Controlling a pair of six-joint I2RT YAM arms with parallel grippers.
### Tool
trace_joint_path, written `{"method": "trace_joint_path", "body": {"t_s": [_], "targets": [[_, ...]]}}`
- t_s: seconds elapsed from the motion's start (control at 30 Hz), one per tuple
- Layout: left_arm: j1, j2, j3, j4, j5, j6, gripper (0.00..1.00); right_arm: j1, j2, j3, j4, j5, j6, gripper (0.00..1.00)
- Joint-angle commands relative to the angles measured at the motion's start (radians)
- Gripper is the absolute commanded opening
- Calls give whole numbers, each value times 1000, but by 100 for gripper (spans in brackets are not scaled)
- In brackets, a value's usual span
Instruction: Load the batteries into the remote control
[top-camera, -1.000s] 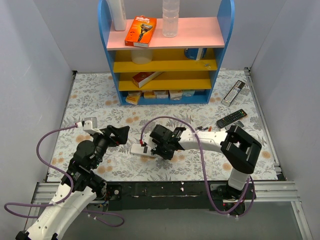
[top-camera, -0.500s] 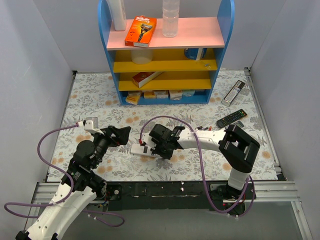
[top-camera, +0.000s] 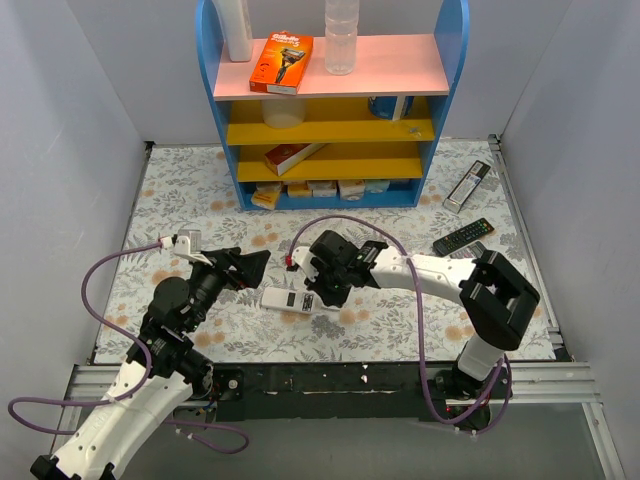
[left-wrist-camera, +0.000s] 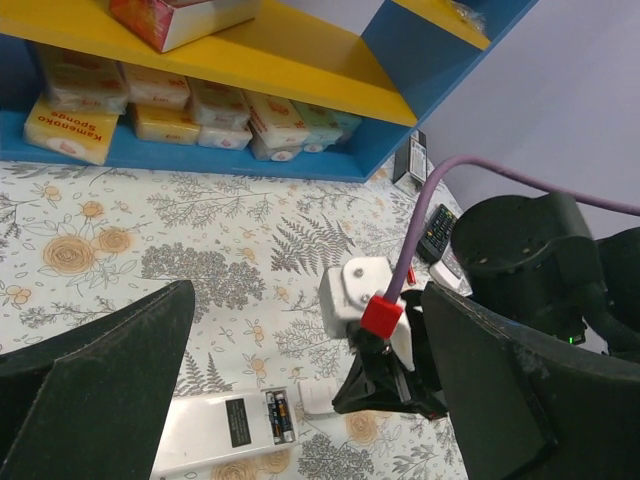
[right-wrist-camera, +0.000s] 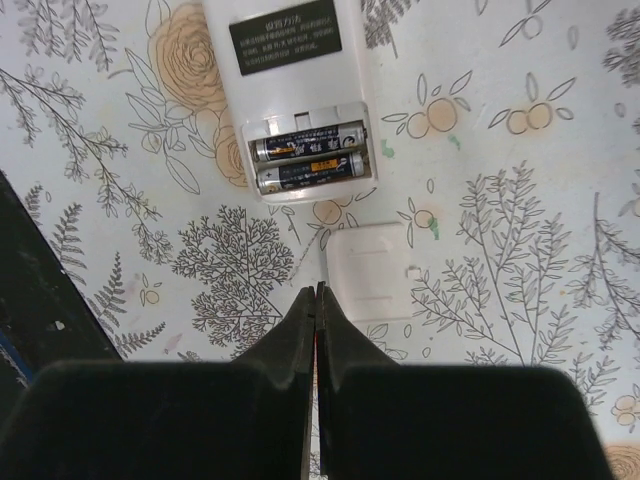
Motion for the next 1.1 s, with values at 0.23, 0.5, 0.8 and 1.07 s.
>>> {"method": "trace_joint_path", "body": {"t_s": [0.23, 0.5, 0.8, 1.07], "targets": [[-1, 9, -13, 26, 22, -19, 98, -12, -18, 27, -43, 45, 15, 44], [-1, 7, -12, 16, 11, -28, 98, 24, 43, 72, -85, 99, 0, 44], [0, 1, -13, 5, 5, -31, 98, 47, 105, 103, -95, 126, -12, 33], [-1, 4, -12, 5, 5, -30, 98, 54, 146, 116, -95, 136, -15, 19]]}}
